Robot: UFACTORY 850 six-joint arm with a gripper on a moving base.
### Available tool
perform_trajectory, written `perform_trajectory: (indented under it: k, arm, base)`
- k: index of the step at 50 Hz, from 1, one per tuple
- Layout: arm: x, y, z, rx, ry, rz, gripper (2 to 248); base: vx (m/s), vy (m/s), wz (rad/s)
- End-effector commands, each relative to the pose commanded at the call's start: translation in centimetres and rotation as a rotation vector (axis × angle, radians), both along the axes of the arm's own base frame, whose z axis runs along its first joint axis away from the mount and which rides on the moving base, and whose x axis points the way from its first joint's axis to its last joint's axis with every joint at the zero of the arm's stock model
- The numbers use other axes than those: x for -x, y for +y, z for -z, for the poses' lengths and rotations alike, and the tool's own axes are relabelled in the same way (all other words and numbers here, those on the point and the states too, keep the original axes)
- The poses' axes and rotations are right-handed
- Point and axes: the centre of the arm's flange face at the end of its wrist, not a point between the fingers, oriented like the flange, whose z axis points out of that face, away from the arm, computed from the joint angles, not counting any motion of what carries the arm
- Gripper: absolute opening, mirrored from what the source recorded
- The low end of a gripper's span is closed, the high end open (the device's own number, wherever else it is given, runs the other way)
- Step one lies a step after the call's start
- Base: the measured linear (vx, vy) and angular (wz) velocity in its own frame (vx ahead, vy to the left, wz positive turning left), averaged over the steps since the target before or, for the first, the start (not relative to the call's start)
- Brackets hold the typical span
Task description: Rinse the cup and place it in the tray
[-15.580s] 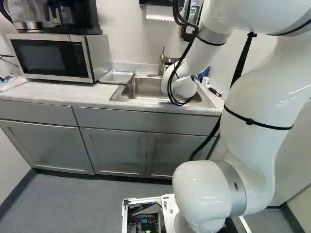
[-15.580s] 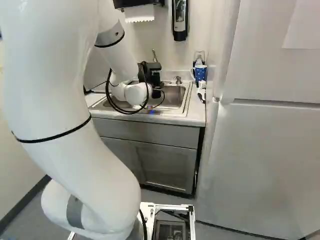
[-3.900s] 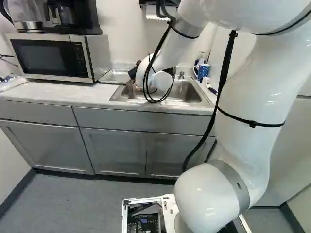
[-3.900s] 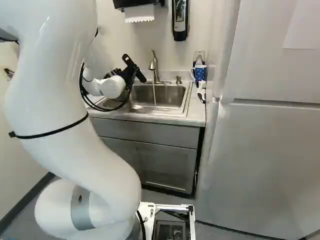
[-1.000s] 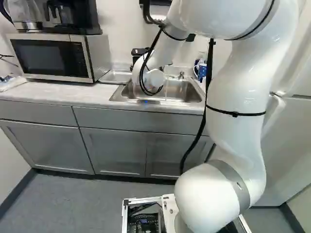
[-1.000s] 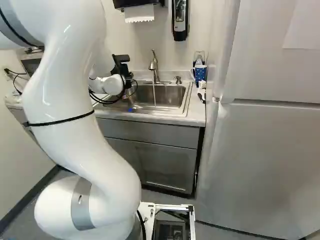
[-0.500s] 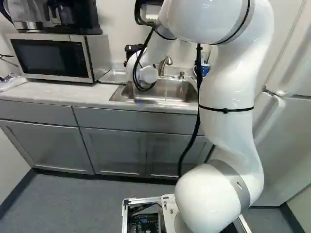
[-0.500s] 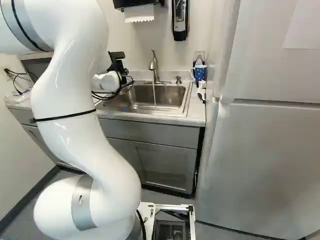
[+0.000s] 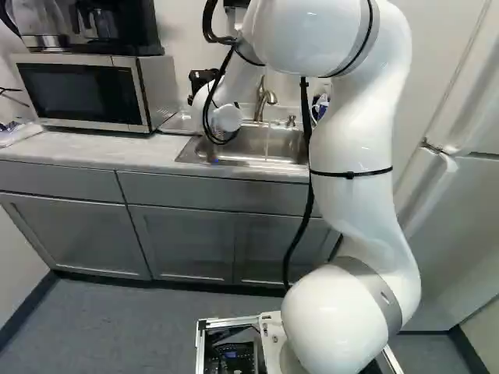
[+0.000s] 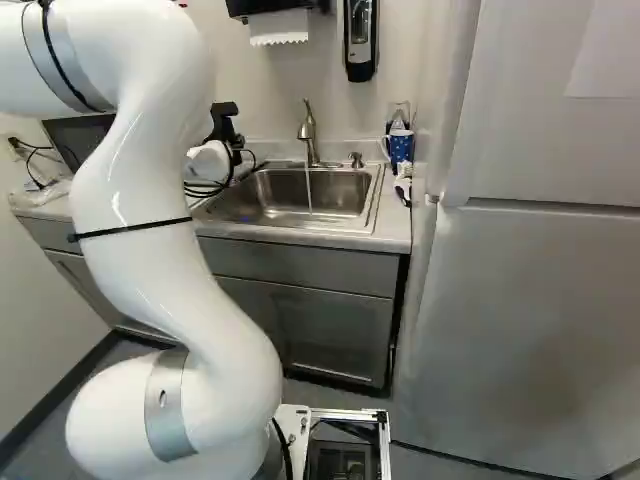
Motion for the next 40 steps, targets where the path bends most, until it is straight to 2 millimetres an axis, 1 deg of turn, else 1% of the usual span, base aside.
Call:
perform_trajectory:
  k: [7,14,32,40]
  arm:
    - [-0.1,1.0,0.2,0.003,0.008,-0.013,125]
    - [-0.1,1.5,0.4,0.010,0.026,-0.020,125]
    - [-0.1,1.8,0.8,0.023,0.059,-0.024,125]
    - [-0.2,1.8,1.5,0.027,0.069,-0.024,125]
  base:
    - [0.000,0.000,0.000]
    - [0.000,0.000,0.000]
    - [0.000,0.000,0.000]
    - [0.000,0.000,0.000]
